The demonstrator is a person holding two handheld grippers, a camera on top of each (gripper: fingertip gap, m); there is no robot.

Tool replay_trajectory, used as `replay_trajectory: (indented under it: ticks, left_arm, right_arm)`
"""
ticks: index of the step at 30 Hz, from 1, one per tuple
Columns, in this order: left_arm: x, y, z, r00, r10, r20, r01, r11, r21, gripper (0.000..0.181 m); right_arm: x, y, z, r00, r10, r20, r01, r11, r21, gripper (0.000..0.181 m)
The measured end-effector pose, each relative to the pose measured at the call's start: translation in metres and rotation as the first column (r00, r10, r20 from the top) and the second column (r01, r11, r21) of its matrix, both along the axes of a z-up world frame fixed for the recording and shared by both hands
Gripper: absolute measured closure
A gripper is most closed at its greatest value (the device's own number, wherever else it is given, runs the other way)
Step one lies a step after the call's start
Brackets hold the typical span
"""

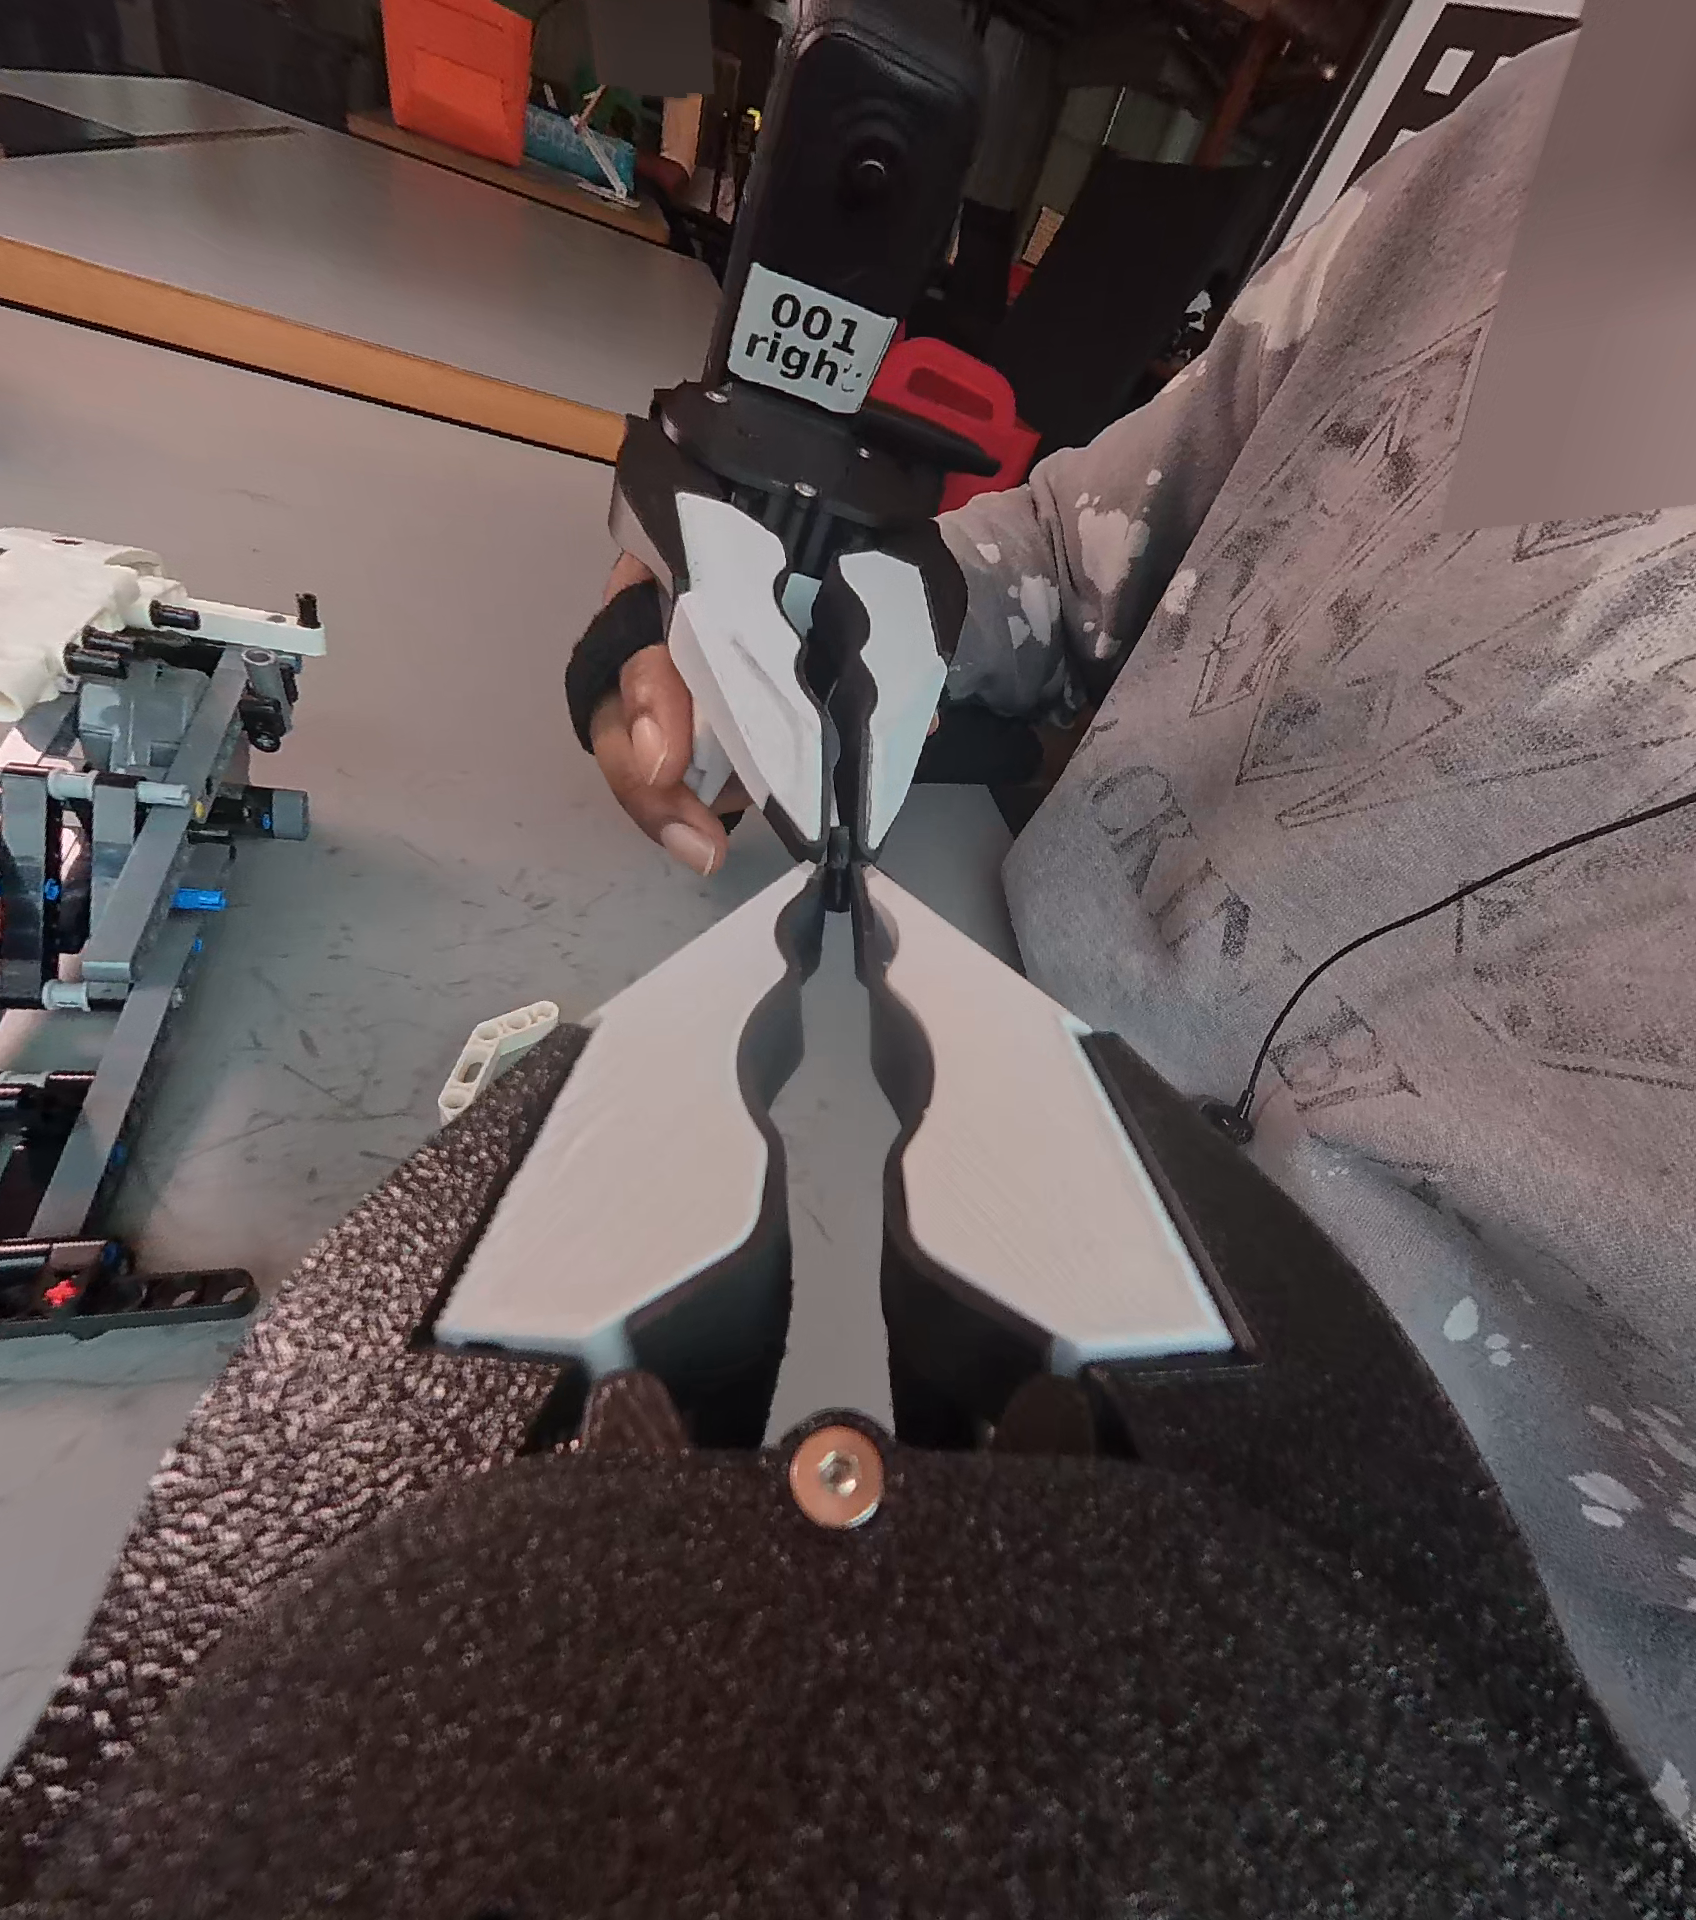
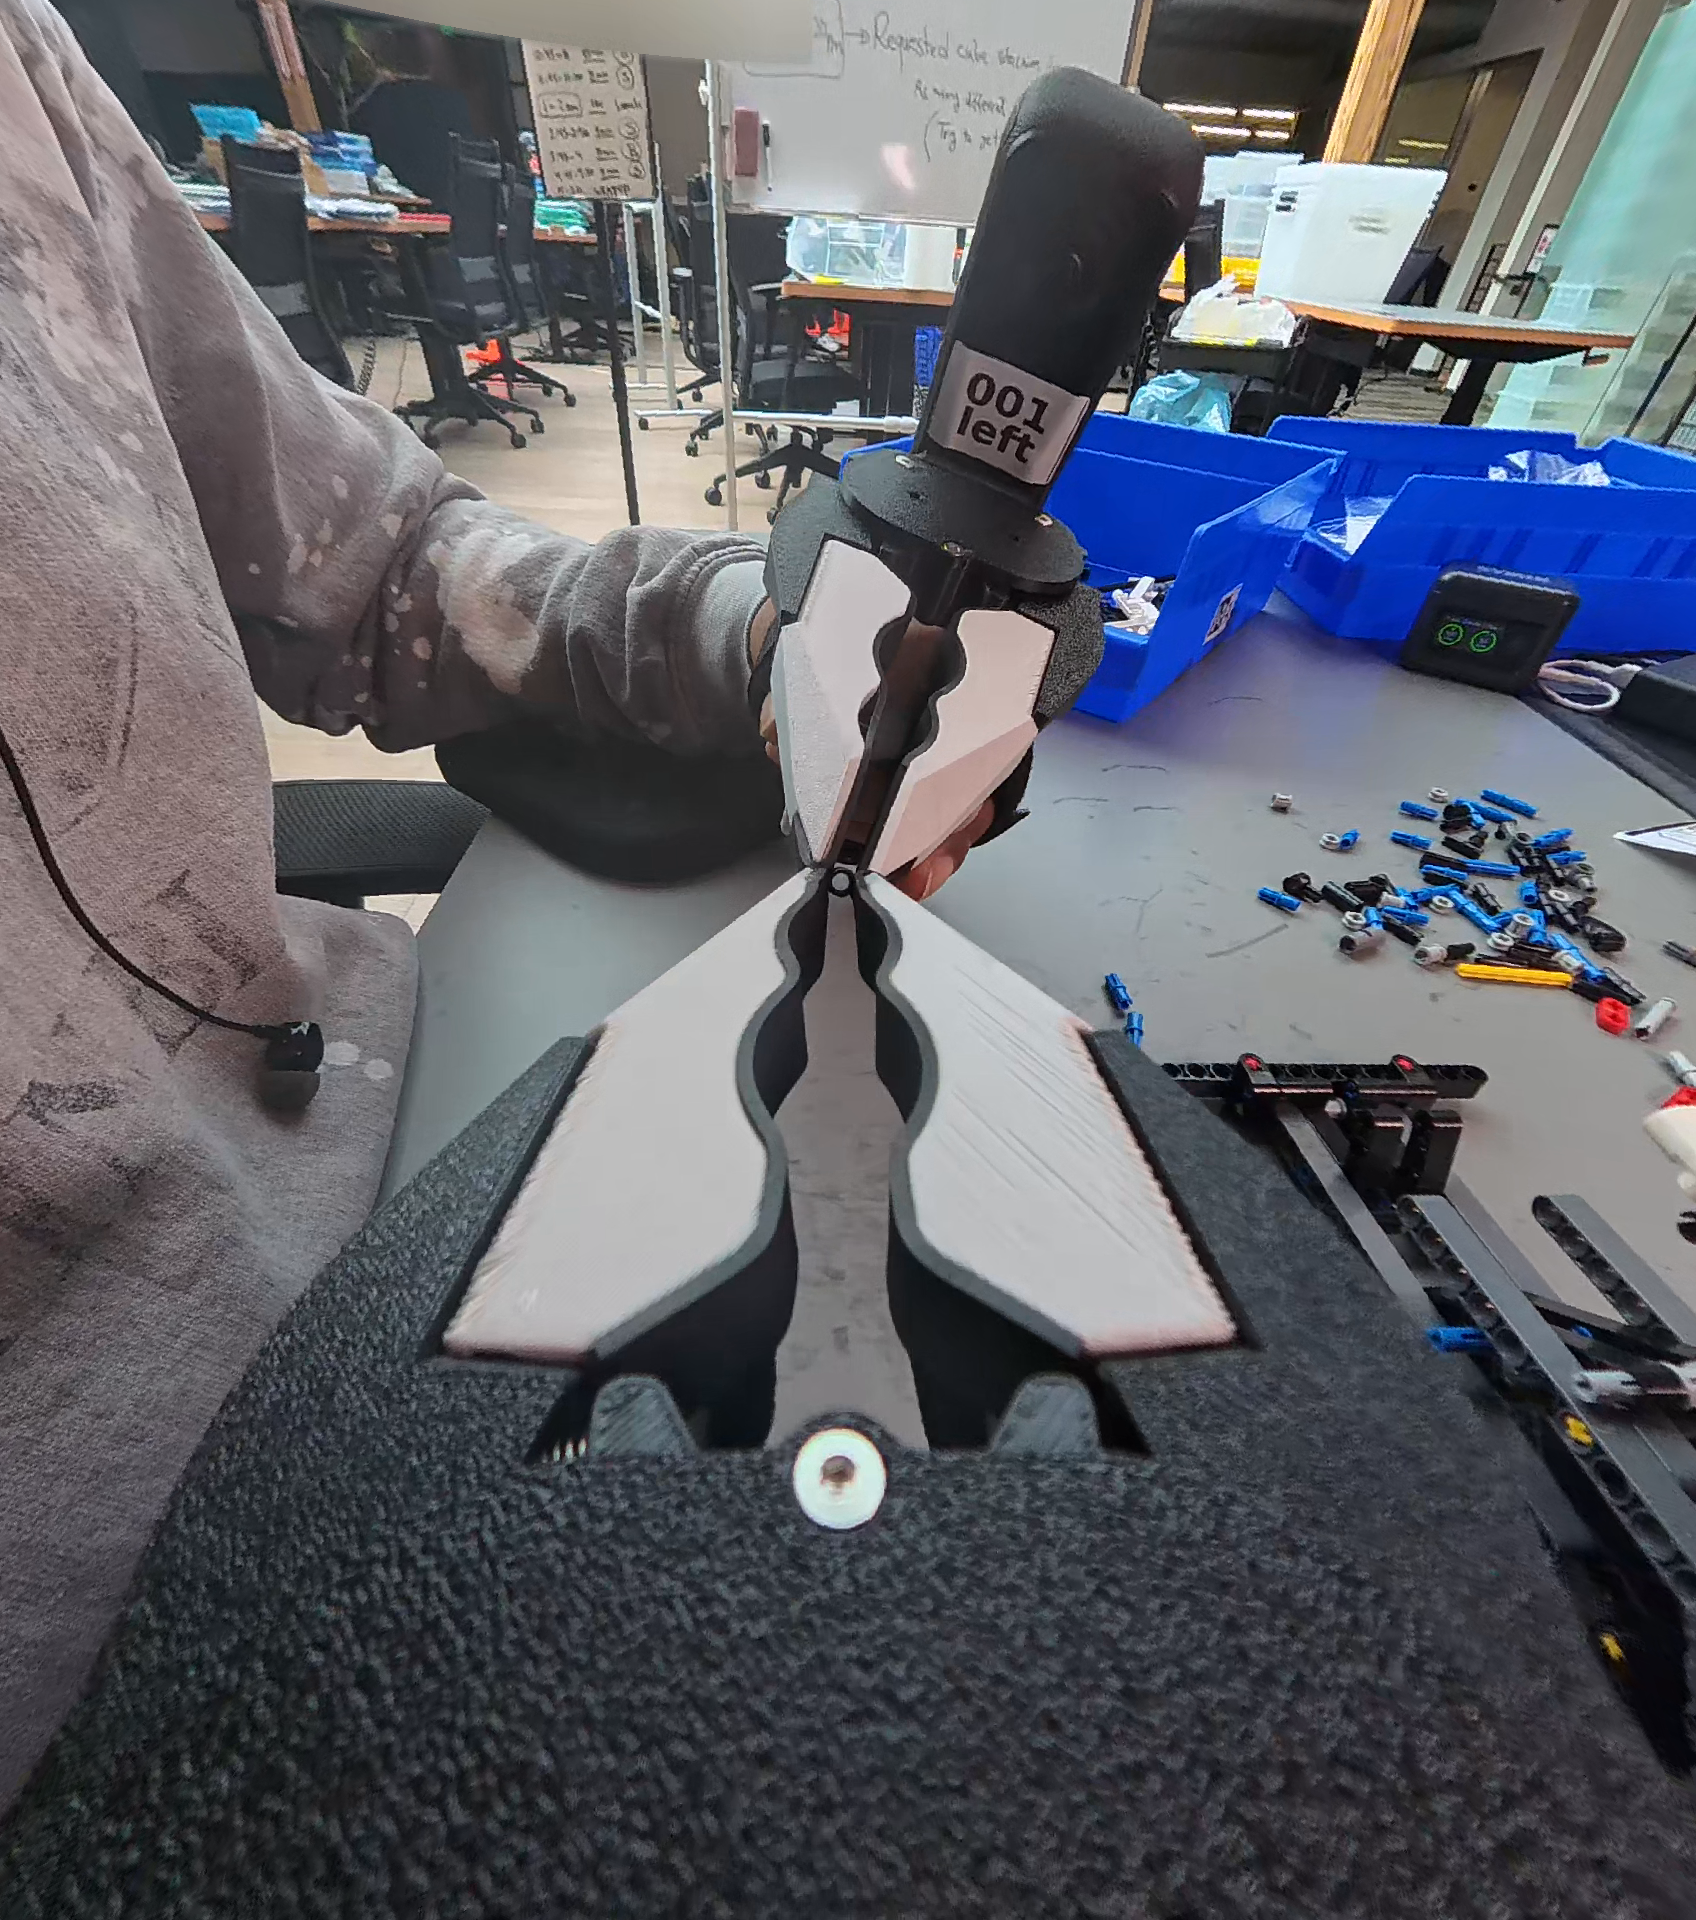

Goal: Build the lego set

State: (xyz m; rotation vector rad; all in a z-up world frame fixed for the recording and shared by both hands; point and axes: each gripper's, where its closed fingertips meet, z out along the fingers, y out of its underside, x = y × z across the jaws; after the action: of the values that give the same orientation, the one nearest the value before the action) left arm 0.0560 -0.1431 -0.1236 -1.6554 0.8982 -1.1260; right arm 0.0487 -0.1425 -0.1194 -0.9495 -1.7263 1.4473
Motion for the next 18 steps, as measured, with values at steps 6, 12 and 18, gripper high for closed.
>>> replay_trajectory:
  ticks: [6,12,18]
  left_arm:
    - [0.001,-0.002,-0.003,1.000,-0.009,-0.025,0.009,1.000,0.003,0.176]
    - [0.004,-0.006,-0.007,0.998,-0.028,-0.049,0.028,1.000,-0.001,0.177]
    - [0.002,-0.008,-0.016,0.993,-0.031,-0.112,0.030,1.000,-0.007,0.176]
  right_arm:
    - [0.002,-0.003,-0.003,1.000,0.023,0.020,-0.023,0.999,-0.023,0.175]
    - [0.004,-0.006,-0.006,0.999,0.041,0.026,-0.041,0.999,0.008,0.177]
    - [0.003,-0.008,-0.015,0.997,0.046,0.062,-0.048,0.998,0.029,0.178]
